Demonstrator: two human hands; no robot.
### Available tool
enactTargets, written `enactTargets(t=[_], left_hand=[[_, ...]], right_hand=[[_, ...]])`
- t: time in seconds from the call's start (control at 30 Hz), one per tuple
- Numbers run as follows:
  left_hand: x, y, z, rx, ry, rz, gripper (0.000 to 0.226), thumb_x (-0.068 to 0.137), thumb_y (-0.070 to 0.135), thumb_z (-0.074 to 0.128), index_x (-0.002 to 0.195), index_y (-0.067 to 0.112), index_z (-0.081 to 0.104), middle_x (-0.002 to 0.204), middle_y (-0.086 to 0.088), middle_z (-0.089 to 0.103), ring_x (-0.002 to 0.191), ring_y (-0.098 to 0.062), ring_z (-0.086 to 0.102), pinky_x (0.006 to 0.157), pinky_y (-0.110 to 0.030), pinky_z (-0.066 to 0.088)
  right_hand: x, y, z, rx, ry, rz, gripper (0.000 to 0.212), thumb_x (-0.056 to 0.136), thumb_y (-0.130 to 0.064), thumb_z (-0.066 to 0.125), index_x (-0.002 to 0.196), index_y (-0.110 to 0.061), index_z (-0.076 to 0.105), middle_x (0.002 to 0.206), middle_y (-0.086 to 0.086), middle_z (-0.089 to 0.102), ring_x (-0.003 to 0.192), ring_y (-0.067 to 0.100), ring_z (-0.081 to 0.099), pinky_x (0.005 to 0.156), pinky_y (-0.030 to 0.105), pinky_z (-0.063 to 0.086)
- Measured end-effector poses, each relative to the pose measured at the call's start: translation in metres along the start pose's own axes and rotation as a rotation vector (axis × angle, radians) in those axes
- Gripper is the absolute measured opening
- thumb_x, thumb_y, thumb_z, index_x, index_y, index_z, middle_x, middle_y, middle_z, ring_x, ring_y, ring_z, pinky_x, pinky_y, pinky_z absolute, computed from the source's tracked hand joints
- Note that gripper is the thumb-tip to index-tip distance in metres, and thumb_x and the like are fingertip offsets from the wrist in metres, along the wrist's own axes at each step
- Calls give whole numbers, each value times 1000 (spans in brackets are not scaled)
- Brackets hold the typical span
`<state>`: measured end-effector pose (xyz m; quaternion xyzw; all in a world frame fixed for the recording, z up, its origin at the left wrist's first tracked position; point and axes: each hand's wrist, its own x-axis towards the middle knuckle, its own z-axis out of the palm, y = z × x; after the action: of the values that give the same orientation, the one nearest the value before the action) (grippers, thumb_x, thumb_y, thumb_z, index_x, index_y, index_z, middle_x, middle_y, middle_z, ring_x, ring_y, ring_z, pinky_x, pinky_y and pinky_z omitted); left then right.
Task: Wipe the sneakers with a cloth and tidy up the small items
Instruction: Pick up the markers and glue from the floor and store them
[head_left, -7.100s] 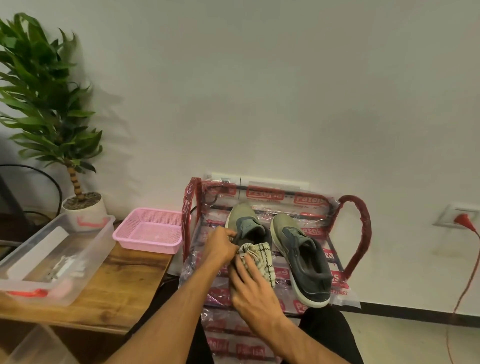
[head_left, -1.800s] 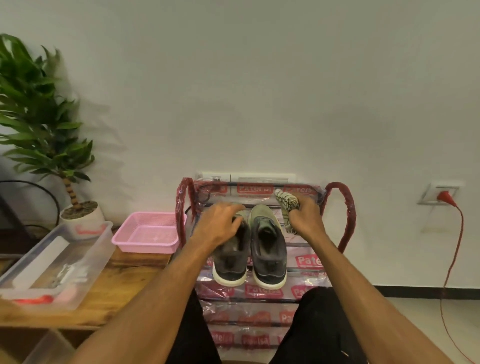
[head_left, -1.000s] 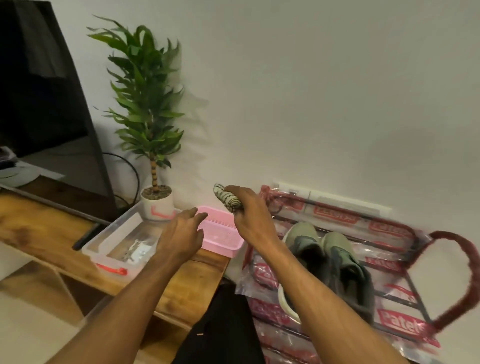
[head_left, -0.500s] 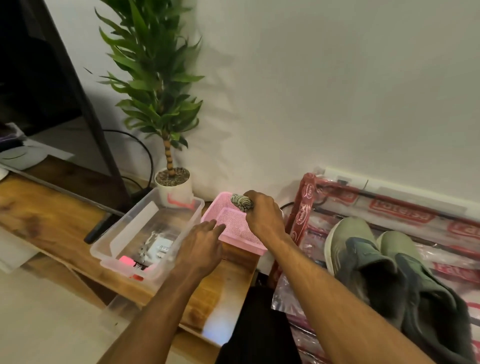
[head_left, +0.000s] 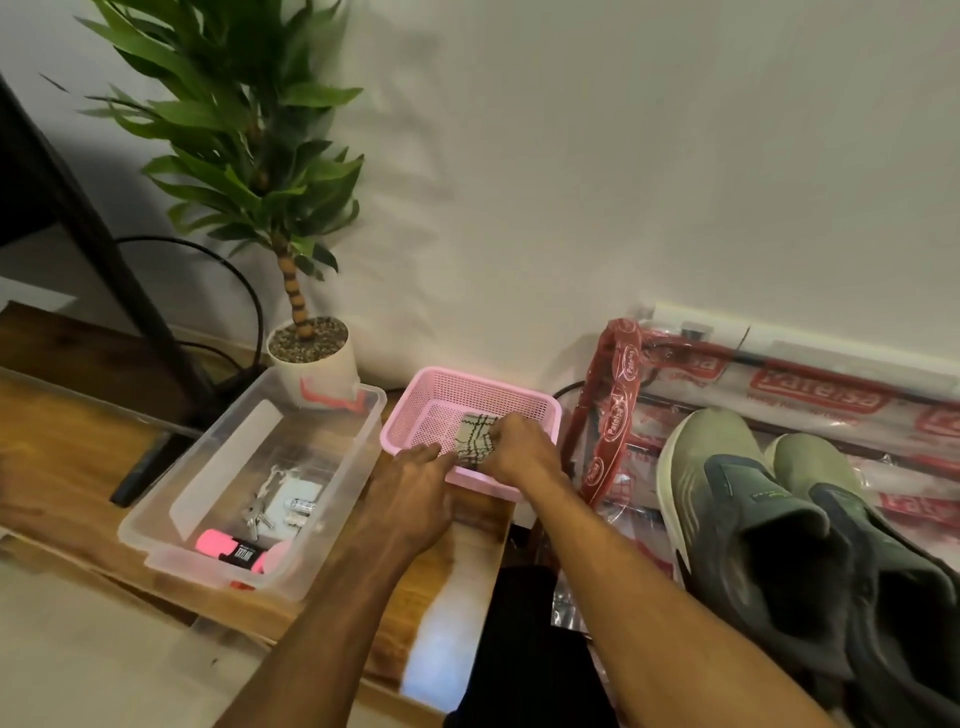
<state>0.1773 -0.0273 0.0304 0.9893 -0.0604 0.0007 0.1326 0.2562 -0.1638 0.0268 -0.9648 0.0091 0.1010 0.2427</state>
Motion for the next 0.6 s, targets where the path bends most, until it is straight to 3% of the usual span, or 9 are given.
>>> enactTargets(t=[0.1,0.2,0.4,0.6], left_hand=[[1,-1,5,27,-3,9,55,92,24,57,146,24,43,148,1,46,138,-20,38,114,-33,30],[1,-1,7,41,3,5,57,92,26,57,147,23,42,149,2,45,138,-19,37,114,-33,30],[2,0,8,33,-3,-2,59,93,24,55,149,22,37,152,0,40,142,-20,31,116,-33,25],[0,1,7,33,-46,-21,62,93,24,56,150,26,34,156,0,34,145,-22,26,118,-38,20]], right_hand=[[5,2,-2,133,-73,51,34,73,-22,82,102,-10,70,102,3,70,95,22,65,76,34,56],[6,0,3,170,-73,74,28,80,-25,76,103,-11,70,104,5,70,95,23,66,79,38,58],[2,-3,10,-87,28,11,30,84,-20,71,112,-13,62,109,7,68,98,26,65,80,40,58],[-5,-8,-6,-80,-12,-15,31,84,-17,72,112,-9,62,108,8,67,97,27,66,78,38,58]])
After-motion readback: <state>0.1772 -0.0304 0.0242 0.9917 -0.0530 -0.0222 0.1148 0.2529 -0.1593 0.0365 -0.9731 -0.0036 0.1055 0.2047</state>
